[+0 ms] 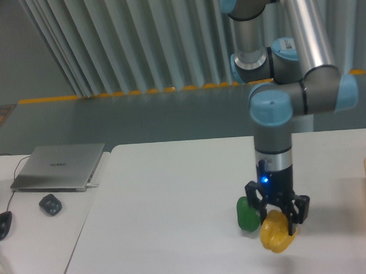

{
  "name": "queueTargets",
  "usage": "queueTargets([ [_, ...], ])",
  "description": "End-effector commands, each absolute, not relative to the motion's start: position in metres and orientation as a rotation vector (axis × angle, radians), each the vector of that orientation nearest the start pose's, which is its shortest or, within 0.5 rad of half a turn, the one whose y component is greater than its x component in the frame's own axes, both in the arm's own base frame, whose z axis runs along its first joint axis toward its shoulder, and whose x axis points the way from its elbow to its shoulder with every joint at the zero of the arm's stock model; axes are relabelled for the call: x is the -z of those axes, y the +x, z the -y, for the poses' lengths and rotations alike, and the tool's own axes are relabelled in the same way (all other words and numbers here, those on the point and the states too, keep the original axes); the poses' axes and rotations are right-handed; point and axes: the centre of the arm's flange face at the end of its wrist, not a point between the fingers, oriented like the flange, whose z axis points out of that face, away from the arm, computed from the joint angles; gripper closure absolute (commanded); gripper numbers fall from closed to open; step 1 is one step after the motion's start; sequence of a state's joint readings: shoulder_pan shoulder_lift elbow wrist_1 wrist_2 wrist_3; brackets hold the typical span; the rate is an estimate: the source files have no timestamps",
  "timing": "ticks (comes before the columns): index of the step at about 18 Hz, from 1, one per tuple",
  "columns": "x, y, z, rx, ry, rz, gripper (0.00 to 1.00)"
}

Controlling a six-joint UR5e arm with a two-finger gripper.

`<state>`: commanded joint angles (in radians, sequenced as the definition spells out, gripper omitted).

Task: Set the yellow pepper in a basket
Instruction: 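Carry the yellow pepper to the yellow basket and release it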

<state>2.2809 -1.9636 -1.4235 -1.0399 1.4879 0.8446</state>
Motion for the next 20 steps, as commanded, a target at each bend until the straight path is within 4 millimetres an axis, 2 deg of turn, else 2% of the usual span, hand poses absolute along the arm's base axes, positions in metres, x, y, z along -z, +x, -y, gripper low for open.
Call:
queueTargets([
  [2, -0.397, -0.338, -0.585, -0.216, -2.874, -0.339, 0.73],
  [4, -0.404, -0.364, -0.565, -0.252, -2.871, -0.457, 0.73],
  [9, -0.412, -0.404, -0.535, -0.354, -2.887, -0.568, 0.72],
  [14, -0.405, -0.448, -0.503, -0.452, -2.949, -0.717, 0.72],
  [15, -0.404, -0.464, -0.49, -0.457, -2.955, -0.731, 0.72],
  [20, -0.396, -0.5, -0.458, -0.468, -2.944, -0.92, 0.72],
])
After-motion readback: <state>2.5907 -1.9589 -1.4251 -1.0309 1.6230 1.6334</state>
